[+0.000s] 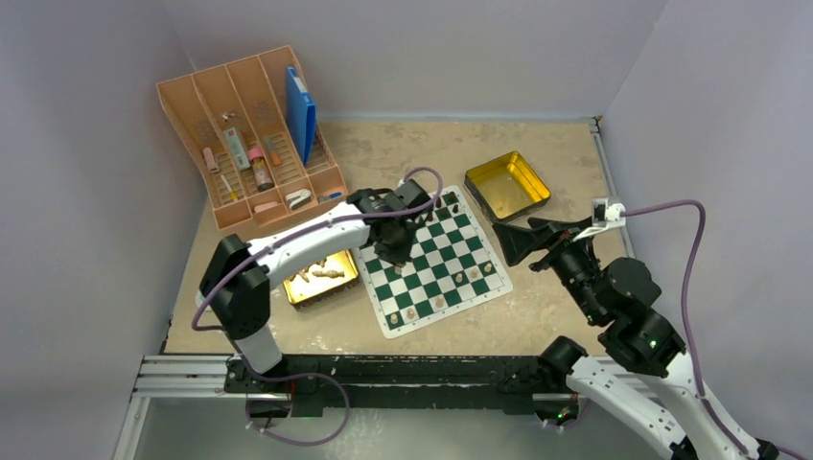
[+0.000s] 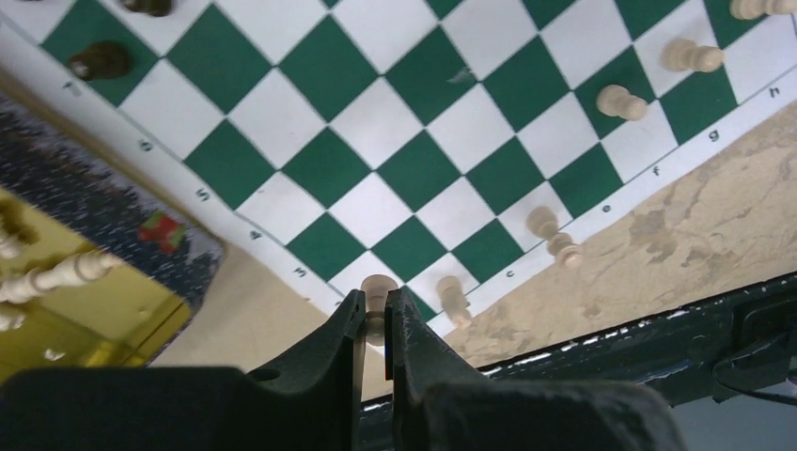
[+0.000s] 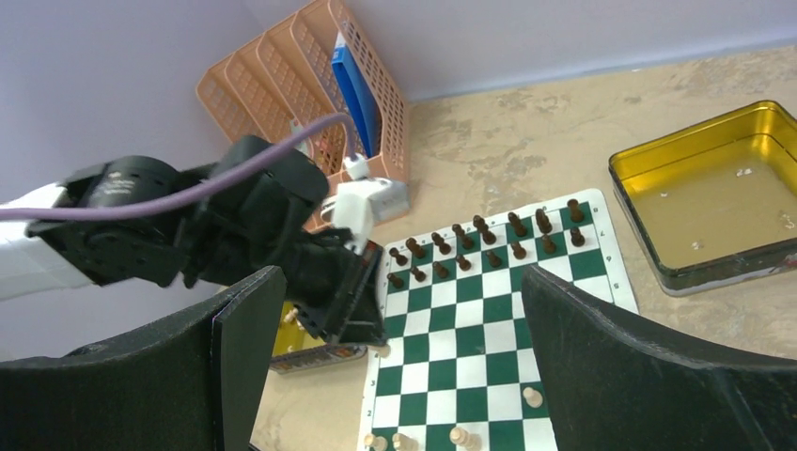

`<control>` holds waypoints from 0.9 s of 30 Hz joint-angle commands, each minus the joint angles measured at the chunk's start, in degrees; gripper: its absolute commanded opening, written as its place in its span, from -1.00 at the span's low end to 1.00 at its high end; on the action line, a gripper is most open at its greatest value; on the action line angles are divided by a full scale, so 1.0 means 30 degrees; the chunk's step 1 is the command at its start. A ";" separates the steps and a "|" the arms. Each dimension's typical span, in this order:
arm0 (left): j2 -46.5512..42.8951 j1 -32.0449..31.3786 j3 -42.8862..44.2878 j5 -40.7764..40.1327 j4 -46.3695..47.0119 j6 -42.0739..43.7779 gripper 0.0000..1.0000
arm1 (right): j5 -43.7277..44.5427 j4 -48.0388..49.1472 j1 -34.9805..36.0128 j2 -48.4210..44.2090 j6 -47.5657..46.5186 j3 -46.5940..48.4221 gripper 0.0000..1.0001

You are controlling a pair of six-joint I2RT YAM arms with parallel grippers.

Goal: Set up the chess pieces on the board
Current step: Place the chess piece on the chessboard.

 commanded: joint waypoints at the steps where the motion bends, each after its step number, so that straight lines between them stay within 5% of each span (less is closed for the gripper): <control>1: 0.1524 -0.1175 0.2062 -0.0533 0.0522 -0.0369 -0.87 | 0.0718 0.0094 0.0025 -0.0311 -0.0414 0.1386 0.95; 12: 0.6219 -0.3056 0.6144 -0.0775 0.0736 -0.0362 -0.89 | 0.1007 -0.0299 0.0032 -0.0781 -0.0389 0.1750 0.95; 27: 0.8031 -0.3376 0.6970 -0.0014 0.1590 -0.0239 -0.88 | 0.1511 -0.0834 0.0032 -0.1283 -0.0395 0.2014 0.95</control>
